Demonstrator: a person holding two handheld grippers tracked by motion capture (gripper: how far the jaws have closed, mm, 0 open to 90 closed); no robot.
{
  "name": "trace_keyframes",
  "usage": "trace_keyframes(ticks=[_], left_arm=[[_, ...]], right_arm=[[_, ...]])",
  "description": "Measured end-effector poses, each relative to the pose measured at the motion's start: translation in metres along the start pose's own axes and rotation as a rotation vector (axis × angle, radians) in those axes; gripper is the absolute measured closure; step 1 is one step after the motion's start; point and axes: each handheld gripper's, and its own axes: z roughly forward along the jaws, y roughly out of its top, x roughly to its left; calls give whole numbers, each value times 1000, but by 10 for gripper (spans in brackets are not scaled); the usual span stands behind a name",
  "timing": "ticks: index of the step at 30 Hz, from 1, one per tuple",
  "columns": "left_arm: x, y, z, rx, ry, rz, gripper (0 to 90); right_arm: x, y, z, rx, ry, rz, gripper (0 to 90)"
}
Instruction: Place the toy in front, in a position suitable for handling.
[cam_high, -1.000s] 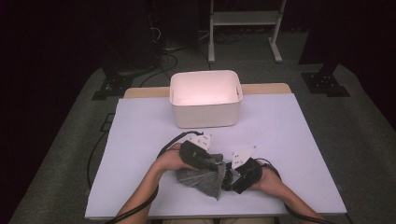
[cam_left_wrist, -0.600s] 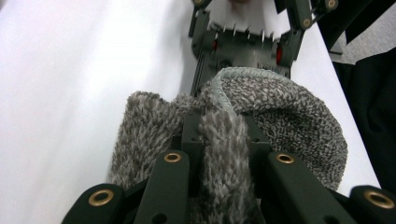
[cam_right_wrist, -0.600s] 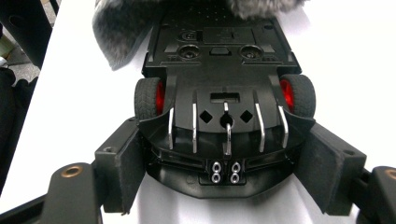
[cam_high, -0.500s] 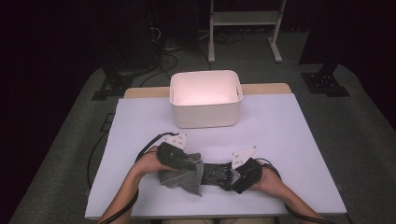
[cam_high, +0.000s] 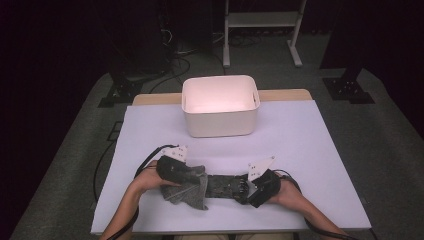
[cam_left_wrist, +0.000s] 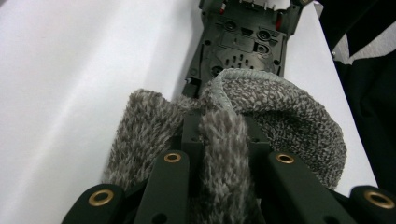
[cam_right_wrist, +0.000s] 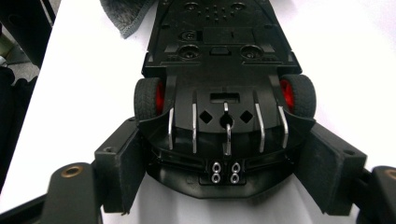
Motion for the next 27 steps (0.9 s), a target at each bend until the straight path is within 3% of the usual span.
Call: trace_keyframes(ticks=[6, 8, 17, 20, 27], left_arm=[[3, 10, 8, -9, -15, 9, 767], [2, 17, 13, -20, -26, 25, 767], [-1, 67, 57, 46, -95, 134, 767], [-2, 76, 65, 49, -110, 149, 766], [-7, 82, 70, 53, -128, 166, 764]], right_arm=[[0, 0, 0, 2, -1, -1, 231], [0, 0, 0, 2, 0, 0, 231], [1, 0, 0, 1, -2, 1, 231], [0, 0, 0, 1, -1, 1, 231], [1, 1, 0, 7, -6, -8, 231]])
